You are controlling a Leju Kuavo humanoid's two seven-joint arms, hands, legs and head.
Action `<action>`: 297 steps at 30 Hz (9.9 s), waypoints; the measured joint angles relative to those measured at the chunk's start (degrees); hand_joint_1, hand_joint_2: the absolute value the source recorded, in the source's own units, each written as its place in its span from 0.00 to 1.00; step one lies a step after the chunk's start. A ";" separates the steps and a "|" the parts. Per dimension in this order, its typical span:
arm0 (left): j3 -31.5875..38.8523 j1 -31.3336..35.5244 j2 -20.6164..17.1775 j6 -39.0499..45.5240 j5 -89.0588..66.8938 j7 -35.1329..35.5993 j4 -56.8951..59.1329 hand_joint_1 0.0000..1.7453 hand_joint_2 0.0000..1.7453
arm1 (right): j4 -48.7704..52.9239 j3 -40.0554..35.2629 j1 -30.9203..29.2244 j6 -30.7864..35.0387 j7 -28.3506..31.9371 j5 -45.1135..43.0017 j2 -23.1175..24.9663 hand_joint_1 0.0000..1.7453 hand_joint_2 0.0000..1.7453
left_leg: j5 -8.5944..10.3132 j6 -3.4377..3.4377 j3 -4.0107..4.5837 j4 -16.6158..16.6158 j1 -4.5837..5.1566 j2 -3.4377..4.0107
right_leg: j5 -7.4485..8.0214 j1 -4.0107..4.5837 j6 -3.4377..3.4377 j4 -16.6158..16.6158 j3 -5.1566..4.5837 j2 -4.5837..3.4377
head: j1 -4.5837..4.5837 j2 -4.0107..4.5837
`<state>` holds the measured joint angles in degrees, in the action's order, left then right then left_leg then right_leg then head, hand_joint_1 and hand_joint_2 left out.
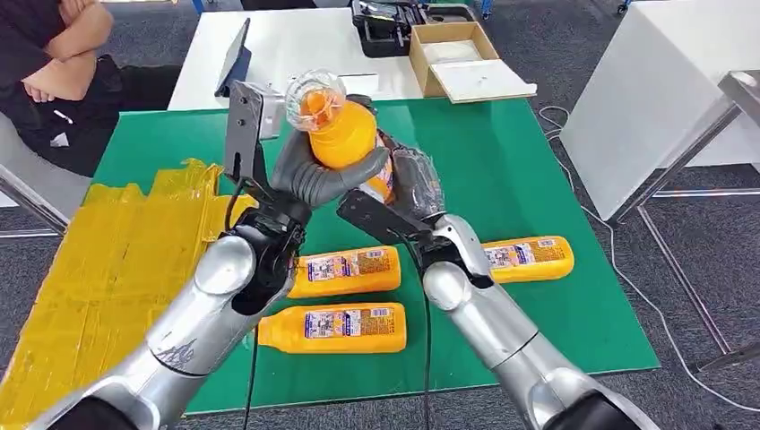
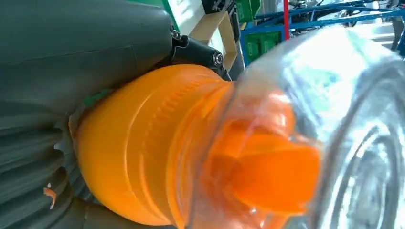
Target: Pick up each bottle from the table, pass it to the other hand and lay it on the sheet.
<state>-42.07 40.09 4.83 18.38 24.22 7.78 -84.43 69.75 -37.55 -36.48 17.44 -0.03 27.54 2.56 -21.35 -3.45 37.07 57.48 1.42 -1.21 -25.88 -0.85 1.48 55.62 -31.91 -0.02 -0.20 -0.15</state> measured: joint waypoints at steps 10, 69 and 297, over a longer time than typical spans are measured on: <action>1.73 -0.38 1.07 0.57 -1.64 -3.21 0.52 1.00 1.00 | 1.01 -0.90 -0.11 -0.90 -7.43 3.10 1.57 0.00 0.00 | 0.01 -0.01 0.00 0.00 0.00 -0.02 | 0.00 0.00 0.00 0.00 -0.03 0.01 | 0.00 0.00; 25.53 3.88 -5.07 1.66 0.03 -7.62 -0.63 1.00 1.00 | 21.55 3.43 16.01 -10.84 -0.65 12.00 -14.36 0.00 0.00 | 0.02 -0.03 0.00 0.00 0.02 0.00 | 0.04 -0.02 0.06 -0.01 -0.07 -0.01 | -0.02 0.00; 16.35 11.39 -18.34 5.95 -4.85 -18.95 24.61 0.00 0.00 | -24.44 -24.11 -10.02 -35.47 4.20 7.87 -35.28 1.00 1.00 | 0.36 -0.48 -0.09 0.02 0.16 -0.08 | 0.29 -0.06 0.42 -0.03 0.07 0.12 | 0.00 0.00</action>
<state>-25.73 51.48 -13.51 24.33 19.37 -11.17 -59.82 45.31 -61.66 -46.50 -18.03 4.17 35.41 -32.72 -20.99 -3.93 36.98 57.50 1.58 -1.29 -25.59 -0.92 1.90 55.59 -31.85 0.11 -0.20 -0.15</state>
